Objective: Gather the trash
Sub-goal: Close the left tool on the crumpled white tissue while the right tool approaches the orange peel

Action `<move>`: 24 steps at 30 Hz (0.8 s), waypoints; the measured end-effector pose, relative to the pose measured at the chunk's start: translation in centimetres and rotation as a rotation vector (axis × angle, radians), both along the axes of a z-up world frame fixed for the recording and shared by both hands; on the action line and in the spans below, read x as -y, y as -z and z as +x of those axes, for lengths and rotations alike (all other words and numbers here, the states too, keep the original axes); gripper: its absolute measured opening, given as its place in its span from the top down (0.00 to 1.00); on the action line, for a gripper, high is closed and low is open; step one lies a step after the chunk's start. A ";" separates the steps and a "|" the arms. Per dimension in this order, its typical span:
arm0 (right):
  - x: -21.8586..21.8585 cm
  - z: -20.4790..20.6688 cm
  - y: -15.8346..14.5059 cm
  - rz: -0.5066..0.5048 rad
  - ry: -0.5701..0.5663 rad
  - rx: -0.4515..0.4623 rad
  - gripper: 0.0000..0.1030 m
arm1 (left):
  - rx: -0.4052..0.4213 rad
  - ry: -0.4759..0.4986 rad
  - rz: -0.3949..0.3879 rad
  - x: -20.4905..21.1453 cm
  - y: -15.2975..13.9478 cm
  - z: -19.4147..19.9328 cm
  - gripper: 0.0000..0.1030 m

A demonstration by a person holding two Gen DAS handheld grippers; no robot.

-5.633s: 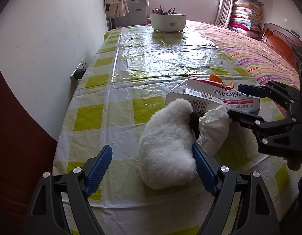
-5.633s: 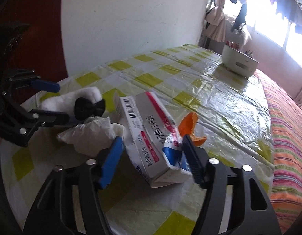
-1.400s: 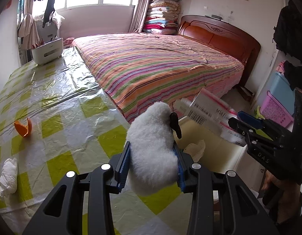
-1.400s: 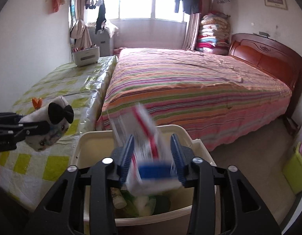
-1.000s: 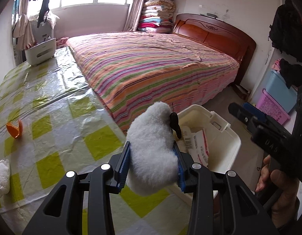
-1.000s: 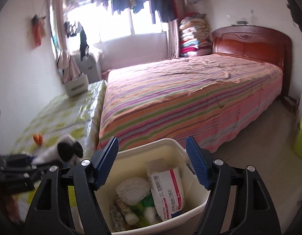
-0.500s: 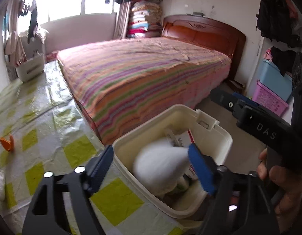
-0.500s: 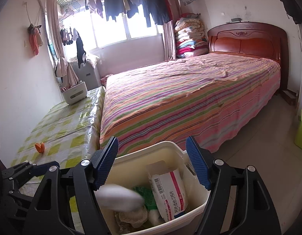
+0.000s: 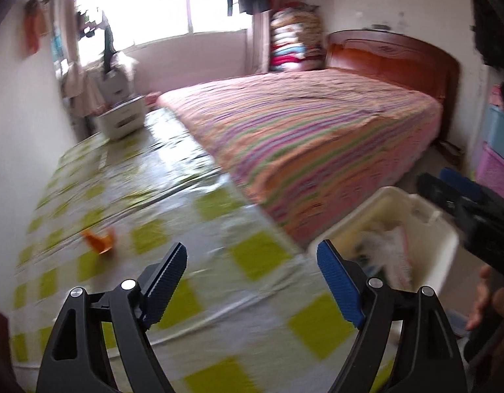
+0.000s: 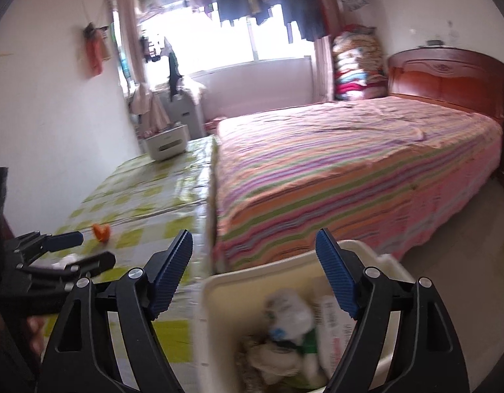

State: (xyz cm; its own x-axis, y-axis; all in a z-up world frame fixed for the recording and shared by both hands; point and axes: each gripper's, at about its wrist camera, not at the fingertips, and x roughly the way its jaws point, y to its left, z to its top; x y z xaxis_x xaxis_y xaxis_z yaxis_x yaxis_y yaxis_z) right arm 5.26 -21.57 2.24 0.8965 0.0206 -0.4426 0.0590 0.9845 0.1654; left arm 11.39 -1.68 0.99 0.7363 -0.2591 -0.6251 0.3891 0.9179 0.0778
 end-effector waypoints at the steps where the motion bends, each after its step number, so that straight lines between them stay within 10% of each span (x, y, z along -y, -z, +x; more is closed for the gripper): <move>1: -0.8 0.3 0.0 0.006 -0.019 -0.002 0.23 | -0.007 -0.033 0.002 -1.2 -0.1 0.4 0.23; 14: -8.6 2.9 0.2 0.021 -0.199 -0.027 0.20 | -0.062 -0.286 0.124 -14.5 0.7 1.3 0.23; 24: -13.7 3.5 0.4 0.024 -0.323 -0.043 0.20 | -0.166 -0.323 0.049 -18.2 3.3 2.5 0.23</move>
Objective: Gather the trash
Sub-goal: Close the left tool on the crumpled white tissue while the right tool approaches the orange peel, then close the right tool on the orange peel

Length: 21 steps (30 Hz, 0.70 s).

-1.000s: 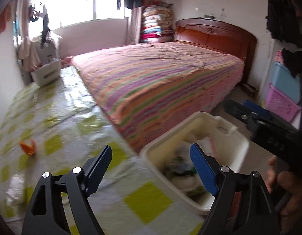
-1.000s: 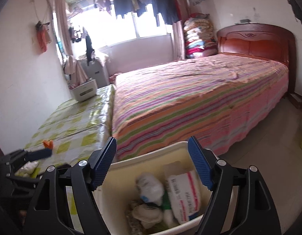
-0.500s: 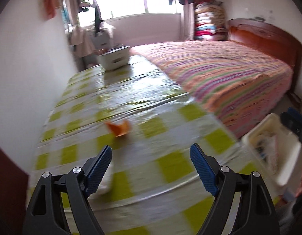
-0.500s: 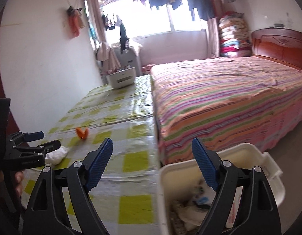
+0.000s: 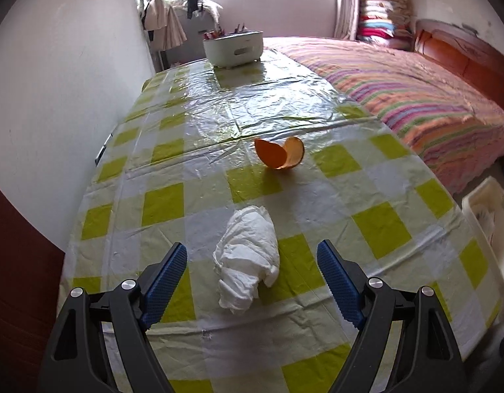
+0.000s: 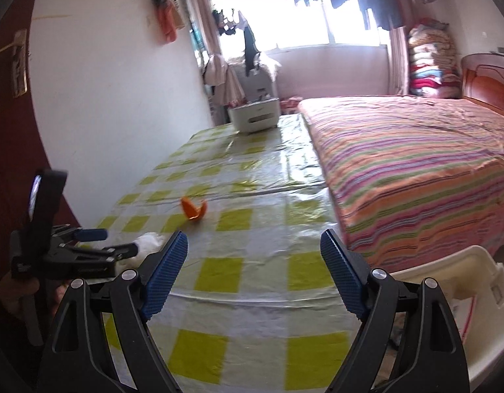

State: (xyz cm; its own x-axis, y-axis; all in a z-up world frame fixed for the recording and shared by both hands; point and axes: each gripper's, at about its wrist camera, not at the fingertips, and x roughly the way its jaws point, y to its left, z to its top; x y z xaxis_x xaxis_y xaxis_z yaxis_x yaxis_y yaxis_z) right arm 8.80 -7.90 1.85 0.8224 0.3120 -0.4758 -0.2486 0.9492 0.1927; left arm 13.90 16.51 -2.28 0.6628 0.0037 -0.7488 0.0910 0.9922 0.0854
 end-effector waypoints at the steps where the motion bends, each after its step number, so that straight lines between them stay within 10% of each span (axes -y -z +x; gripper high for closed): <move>1: -0.5 0.0 0.2 -0.003 -0.011 -0.003 0.20 | -0.009 -0.004 -0.018 -0.2 0.1 0.2 0.23; 5: -2.1 0.2 0.6 -0.013 -0.052 -0.014 0.20 | -0.047 -0.020 -0.060 -0.9 0.8 1.3 0.24; 11: -2.9 2.3 0.2 0.023 -0.080 -0.047 0.20 | -0.118 -0.019 -0.089 -1.7 2.2 2.4 0.67; 21: -8.1 12.1 2.9 0.072 -0.166 -0.217 0.20 | -0.118 -0.031 -0.136 -2.7 2.2 2.3 0.79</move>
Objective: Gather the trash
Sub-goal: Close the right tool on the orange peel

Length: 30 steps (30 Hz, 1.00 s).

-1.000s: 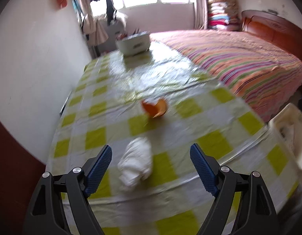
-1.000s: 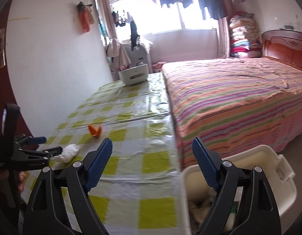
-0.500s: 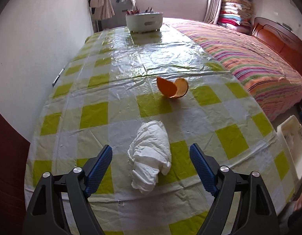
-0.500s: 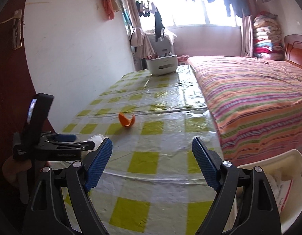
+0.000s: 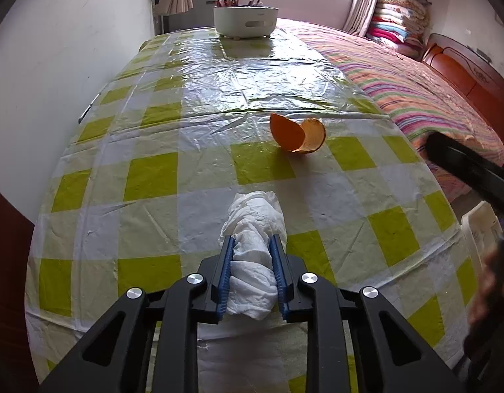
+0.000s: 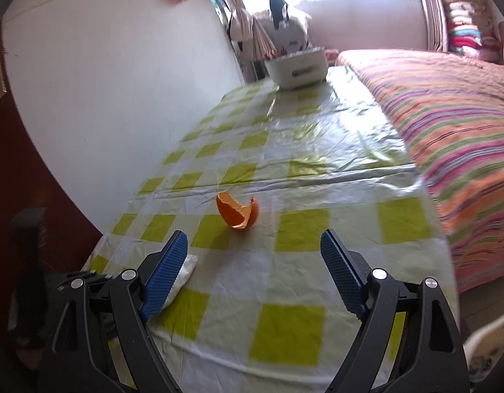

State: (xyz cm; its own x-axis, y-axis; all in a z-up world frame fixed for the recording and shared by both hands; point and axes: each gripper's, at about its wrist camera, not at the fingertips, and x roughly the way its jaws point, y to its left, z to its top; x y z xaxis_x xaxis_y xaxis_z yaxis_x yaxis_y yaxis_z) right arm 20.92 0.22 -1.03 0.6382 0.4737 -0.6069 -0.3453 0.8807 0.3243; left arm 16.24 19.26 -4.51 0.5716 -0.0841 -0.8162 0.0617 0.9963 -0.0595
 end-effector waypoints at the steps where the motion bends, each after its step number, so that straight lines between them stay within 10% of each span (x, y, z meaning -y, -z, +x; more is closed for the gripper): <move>1: -0.5 0.5 0.3 -0.003 -0.002 -0.009 0.20 | 0.000 0.000 -0.001 -0.1 0.0 0.0 0.79; 23: -8.4 7.1 4.9 -0.248 -0.030 -0.132 0.21 | 0.012 -0.038 -0.026 -2.9 -0.8 -1.4 0.80; 30: -9.4 7.6 5.0 -0.274 -0.054 -0.132 0.49 | 0.007 -0.027 -0.016 -2.8 -0.7 -1.7 0.80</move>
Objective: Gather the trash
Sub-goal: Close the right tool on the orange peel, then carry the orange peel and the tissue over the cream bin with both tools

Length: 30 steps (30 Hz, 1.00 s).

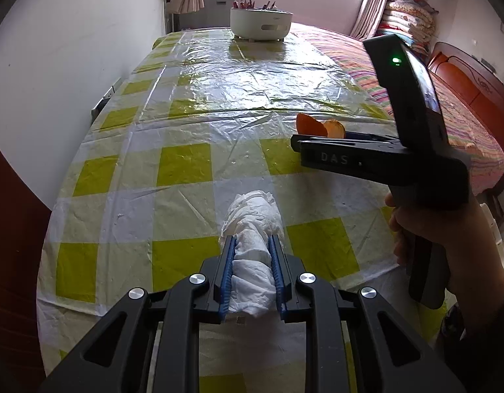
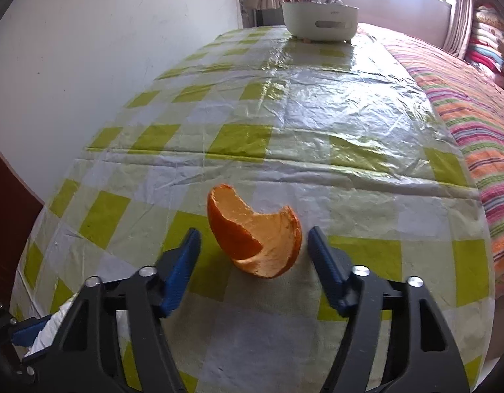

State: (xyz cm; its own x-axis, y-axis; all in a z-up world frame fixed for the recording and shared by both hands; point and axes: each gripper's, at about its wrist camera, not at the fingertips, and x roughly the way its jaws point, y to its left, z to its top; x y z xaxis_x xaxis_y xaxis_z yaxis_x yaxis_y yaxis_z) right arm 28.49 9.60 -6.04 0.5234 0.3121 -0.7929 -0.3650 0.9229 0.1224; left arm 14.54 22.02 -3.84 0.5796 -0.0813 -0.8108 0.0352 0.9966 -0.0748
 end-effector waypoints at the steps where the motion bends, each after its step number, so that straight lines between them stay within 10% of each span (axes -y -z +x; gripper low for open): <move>1: 0.0 0.0 -0.1 0.007 -0.008 0.002 0.53 | -0.001 0.001 0.002 0.0 0.0 0.0 0.80; 5: 0.5 -0.2 -0.6 0.030 -0.015 0.019 0.70 | 0.002 0.000 -0.002 0.1 -0.1 -0.1 0.80; 30: 9.3 -5.6 -4.3 0.071 0.036 0.105 0.71 | 0.036 0.109 -0.032 5.6 -1.3 0.0 0.80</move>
